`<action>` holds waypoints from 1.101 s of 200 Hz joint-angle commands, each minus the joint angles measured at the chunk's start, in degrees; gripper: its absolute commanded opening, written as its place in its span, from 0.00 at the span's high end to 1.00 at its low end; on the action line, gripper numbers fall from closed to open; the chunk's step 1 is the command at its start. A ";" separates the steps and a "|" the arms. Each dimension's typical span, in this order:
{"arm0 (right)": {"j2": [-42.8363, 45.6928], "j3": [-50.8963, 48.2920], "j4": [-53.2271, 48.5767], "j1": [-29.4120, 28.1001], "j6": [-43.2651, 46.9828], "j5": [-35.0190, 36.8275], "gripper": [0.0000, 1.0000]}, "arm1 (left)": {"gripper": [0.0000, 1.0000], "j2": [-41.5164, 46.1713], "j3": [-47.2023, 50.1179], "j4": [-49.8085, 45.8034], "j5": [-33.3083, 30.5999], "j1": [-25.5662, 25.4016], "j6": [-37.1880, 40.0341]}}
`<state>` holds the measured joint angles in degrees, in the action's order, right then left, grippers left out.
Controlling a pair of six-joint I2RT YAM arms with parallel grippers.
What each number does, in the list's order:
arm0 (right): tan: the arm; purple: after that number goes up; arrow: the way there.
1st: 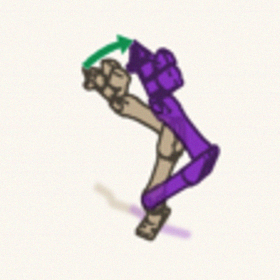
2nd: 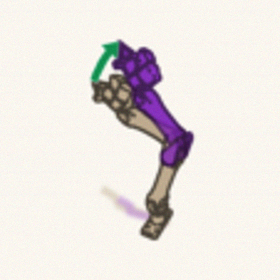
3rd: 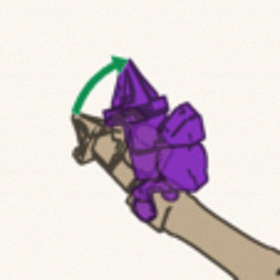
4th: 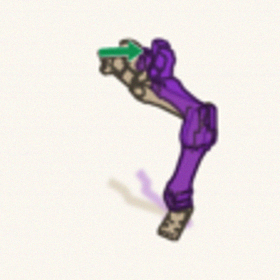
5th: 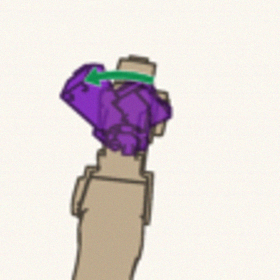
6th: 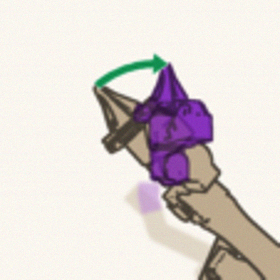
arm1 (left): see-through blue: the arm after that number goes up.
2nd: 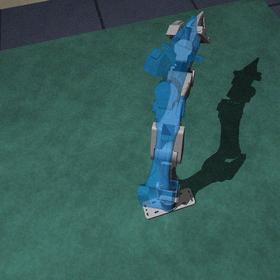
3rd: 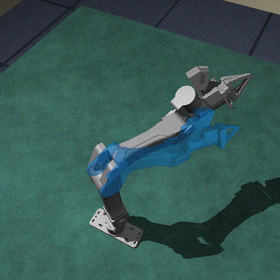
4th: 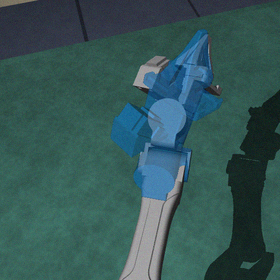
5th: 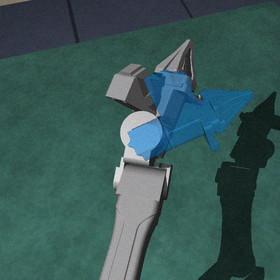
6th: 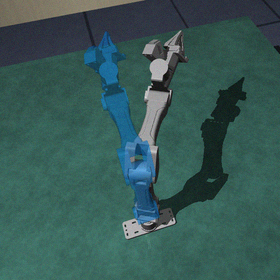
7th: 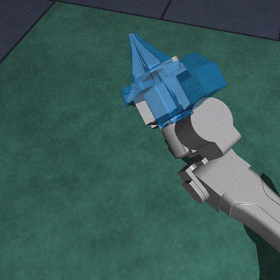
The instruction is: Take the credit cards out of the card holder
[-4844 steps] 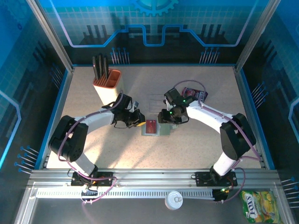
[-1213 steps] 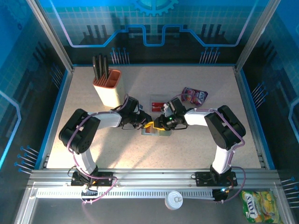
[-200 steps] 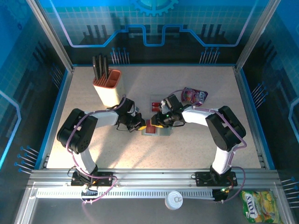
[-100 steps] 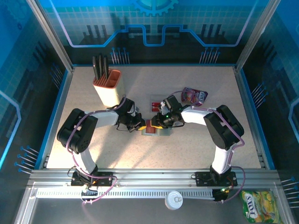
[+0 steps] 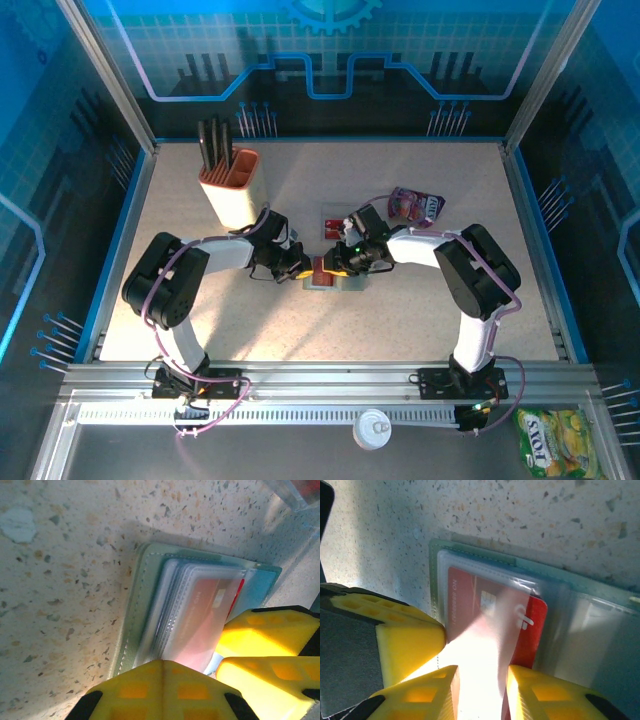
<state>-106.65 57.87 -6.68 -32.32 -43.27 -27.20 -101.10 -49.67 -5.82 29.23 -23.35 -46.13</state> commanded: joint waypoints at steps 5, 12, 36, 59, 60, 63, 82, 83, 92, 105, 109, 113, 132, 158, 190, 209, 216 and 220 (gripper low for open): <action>0.35 0.91 -5.01 -0.65 2.33 2.74 0.67 | 0.98 -0.52 0.49 -3.36 -0.67 0.45 1.57; 0.59 1.07 -5.67 -0.69 2.69 3.15 0.67 | 0.98 -0.46 0.54 -3.33 -0.69 0.41 1.57; 1.32 1.54 -7.09 -0.66 3.52 3.90 0.67 | 0.98 -0.30 0.62 -3.43 -0.76 0.41 1.49; 1.86 1.56 -7.47 -0.60 3.89 4.30 0.66 | 0.98 0.02 0.54 -3.54 -0.67 0.42 1.52; 1.87 1.55 -7.43 -0.62 3.93 4.28 0.66 | 0.98 0.07 0.54 -3.52 -0.71 0.42 1.50; 1.95 1.67 -7.47 -0.66 3.97 4.22 0.66 | 0.98 0.10 0.54 -3.57 -0.70 0.44 1.51; 2.10 1.68 -7.17 -0.65 3.85 3.62 0.66 | 0.98 0.51 0.08 -3.92 -0.76 0.42 1.48; 2.12 1.66 -7.15 -0.65 3.87 3.54 0.66 | 0.98 0.53 0.04 -3.92 -0.76 0.42 1.48; 2.23 1.66 -6.80 -0.65 3.76 3.17 0.66 | 0.98 0.85 -0.22 -4.17 -0.75 0.44 1.53; 2.25 1.64 -6.53 -0.67 3.63 3.12 0.66 | 0.98 1.16 -1.03 -4.86 -0.82 0.43 1.73; 2.30 1.60 -6.51 -0.67 3.63 3.12 0.66 | 0.98 1.17 -1.29 -5.18 -0.87 0.46 1.79; 2.30 1.63 -6.54 -0.65 3.67 3.20 0.66 | 0.98 1.29 -1.51 -5.43 -0.94 0.42 1.98; 2.37 1.44 -6.42 -0.59 3.72 3.30 0.66 | 0.98 1.86 -2.29 -6.12 -0.98 0.42 2.18; 2.26 1.42 -5.65 -0.64 3.63 3.04 0.66 | 0.98 2.53 -2.77 -6.07 -0.17 0.42 2.18; 2.87 1.38 -4.88 -0.64 3.45 2.42 0.65 | 0.98 3.18 -3.37 -6.39 0.63 0.45 2.06; 3.85 1.07 -4.75 -0.60 3.45 2.58 0.65 | 0.98 3.63 -3.93 -6.27 1.13 0.25 1.84; 4.30 0.90 -4.75 -0.53 3.45 2.68 0.65 | 0.98 3.64 -4.32 -6.47 1.23 0.16 1.83; 4.50 0.82 -4.68 -0.47 3.45 2.71 0.65 | 0.98 3.63 -4.52 -6.64 1.19 0.13 1.84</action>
<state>-105.27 58.87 -11.11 -32.36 -40.45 -24.43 -99.26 -51.92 -10.48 29.23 -23.35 -44.99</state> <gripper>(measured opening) 0.344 0.051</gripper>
